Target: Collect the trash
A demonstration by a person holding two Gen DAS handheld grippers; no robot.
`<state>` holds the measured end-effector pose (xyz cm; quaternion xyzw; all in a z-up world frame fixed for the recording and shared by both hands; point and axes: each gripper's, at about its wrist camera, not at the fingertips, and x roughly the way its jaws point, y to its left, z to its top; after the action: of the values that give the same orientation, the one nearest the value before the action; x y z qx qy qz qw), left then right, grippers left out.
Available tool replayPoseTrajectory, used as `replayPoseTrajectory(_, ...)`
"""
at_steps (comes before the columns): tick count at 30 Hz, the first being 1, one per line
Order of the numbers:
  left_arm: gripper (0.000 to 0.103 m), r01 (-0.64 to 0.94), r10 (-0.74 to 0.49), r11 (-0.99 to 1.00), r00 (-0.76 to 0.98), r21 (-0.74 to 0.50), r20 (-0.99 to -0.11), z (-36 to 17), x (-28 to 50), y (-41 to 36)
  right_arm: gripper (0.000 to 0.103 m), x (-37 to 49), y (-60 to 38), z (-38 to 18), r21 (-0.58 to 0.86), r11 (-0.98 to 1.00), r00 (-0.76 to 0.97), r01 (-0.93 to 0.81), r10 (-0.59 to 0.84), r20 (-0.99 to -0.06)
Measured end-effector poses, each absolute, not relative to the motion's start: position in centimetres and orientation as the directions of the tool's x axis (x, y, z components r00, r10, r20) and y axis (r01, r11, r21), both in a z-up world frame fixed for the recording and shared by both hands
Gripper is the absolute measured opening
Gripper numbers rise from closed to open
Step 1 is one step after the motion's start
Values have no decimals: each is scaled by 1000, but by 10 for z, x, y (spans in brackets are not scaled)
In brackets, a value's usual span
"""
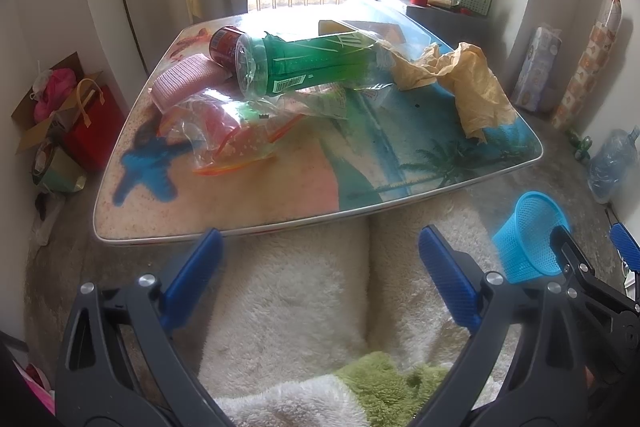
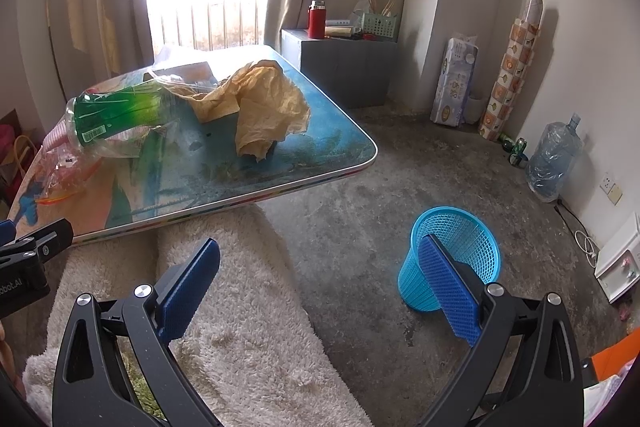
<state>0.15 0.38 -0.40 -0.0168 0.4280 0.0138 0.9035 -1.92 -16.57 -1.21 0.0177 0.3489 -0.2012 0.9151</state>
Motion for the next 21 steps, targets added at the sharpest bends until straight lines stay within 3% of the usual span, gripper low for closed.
replayPoseTrajectory(21,94,-37,10,999,632,-17,-775,-4,2,4,97,-21,-166,-12,-102,919,678,381,-353,-645)
